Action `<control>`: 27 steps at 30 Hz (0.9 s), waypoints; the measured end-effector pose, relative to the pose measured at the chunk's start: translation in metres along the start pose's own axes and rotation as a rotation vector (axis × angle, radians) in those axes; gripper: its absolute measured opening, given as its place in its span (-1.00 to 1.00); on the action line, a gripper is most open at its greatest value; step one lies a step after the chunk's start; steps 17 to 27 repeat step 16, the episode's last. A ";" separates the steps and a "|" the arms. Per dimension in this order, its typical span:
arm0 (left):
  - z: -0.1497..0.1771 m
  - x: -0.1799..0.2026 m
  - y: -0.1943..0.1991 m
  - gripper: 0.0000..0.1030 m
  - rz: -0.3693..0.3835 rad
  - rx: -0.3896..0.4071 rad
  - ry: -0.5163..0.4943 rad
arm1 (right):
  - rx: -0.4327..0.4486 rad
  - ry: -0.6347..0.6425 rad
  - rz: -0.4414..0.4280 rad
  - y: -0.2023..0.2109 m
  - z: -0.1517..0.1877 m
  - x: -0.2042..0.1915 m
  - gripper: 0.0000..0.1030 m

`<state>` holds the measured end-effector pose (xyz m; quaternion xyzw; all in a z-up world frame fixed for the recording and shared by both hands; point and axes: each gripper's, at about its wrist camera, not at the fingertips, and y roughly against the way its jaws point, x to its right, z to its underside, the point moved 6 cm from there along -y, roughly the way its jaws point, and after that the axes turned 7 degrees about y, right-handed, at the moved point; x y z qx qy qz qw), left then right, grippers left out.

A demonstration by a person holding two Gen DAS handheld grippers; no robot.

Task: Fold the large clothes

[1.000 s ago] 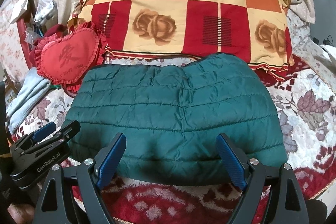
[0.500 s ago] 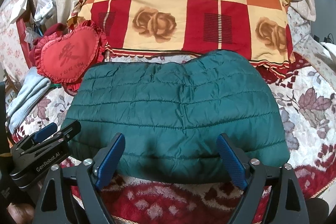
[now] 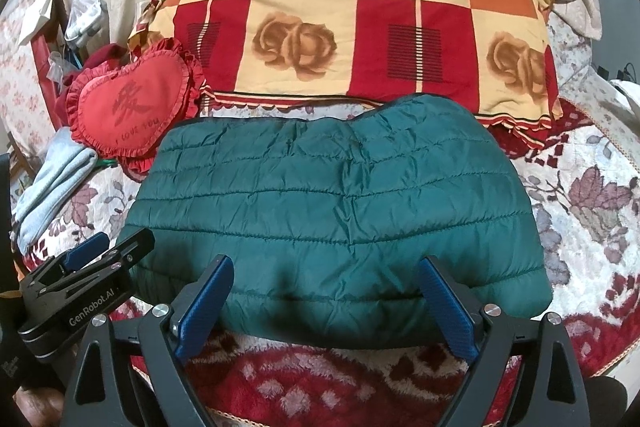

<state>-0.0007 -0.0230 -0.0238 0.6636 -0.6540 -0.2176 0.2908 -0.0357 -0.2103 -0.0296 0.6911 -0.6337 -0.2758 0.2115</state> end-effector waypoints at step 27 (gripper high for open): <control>0.001 -0.004 -0.003 0.37 -0.007 0.000 -0.006 | 0.001 -0.001 -0.012 -0.001 -0.001 -0.001 0.78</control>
